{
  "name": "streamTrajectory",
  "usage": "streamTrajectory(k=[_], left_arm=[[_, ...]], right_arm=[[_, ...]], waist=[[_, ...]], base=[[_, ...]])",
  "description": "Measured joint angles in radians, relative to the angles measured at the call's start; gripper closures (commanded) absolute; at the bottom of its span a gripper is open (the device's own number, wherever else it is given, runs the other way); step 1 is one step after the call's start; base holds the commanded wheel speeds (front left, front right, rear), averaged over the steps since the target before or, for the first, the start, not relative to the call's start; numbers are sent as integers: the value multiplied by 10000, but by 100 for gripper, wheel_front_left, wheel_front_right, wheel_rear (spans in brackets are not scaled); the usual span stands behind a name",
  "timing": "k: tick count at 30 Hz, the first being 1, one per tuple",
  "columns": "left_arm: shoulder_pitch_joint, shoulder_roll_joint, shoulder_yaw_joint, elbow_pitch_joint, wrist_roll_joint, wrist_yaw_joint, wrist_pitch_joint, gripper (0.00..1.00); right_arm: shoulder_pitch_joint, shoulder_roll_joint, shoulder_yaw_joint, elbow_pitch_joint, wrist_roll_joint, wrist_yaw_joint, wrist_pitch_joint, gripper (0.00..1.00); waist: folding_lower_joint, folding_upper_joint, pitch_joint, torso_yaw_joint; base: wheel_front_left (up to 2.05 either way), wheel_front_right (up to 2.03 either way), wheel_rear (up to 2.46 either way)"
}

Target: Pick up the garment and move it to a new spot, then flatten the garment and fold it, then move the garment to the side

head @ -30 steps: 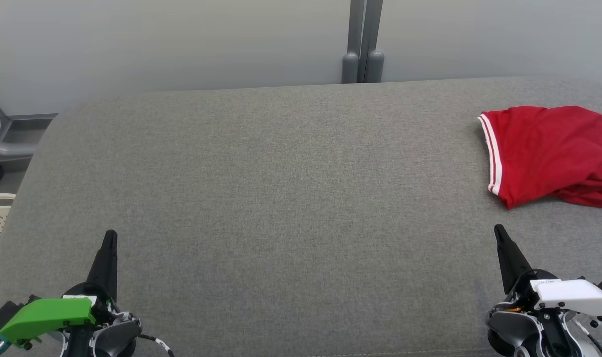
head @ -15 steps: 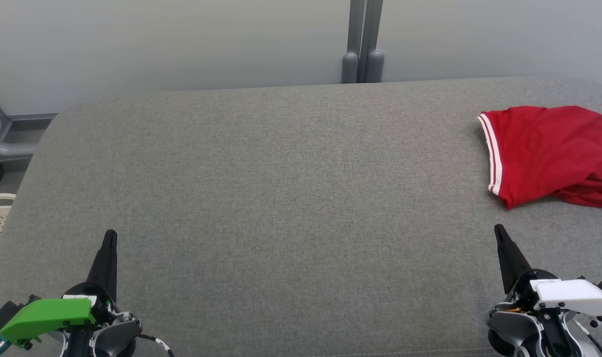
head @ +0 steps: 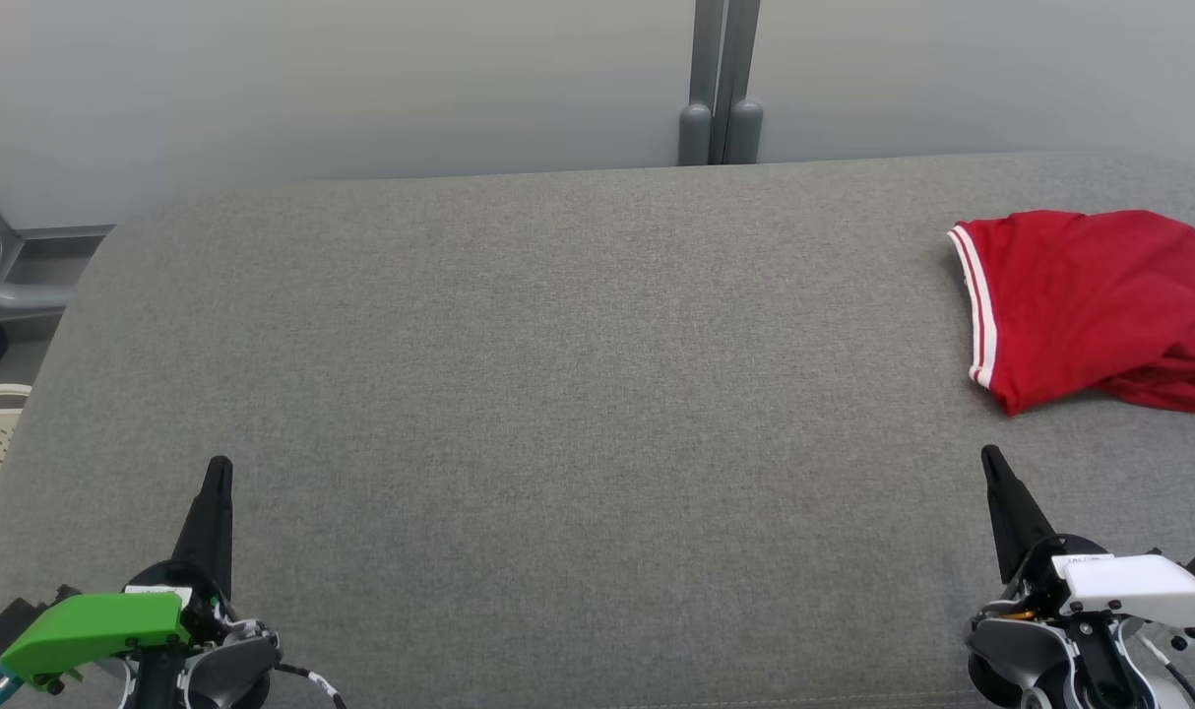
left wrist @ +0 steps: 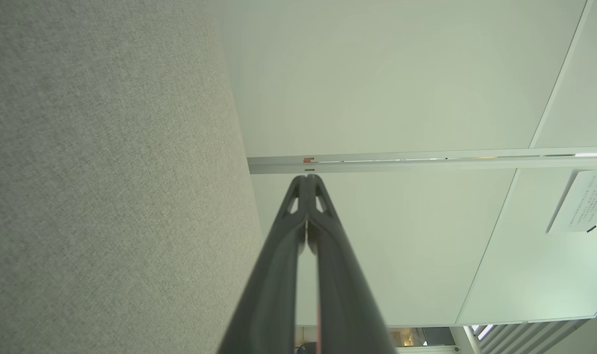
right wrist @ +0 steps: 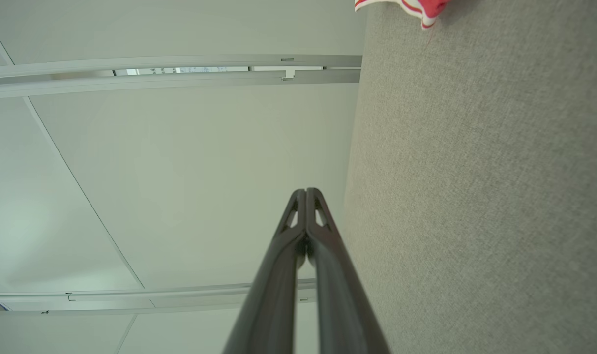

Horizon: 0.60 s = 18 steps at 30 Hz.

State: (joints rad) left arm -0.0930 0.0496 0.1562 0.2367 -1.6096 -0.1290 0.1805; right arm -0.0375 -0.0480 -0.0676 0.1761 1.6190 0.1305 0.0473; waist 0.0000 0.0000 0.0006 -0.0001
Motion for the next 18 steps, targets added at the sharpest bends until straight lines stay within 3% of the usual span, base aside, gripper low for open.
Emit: streamTrajectory(k=[18], left_arm=[[0,0,0,0,0,0,0,100]], right_arm=[[0,0,0,0,0,0,0,100]], waist=[[0,0,0,0]], base=[[0,0,0]])
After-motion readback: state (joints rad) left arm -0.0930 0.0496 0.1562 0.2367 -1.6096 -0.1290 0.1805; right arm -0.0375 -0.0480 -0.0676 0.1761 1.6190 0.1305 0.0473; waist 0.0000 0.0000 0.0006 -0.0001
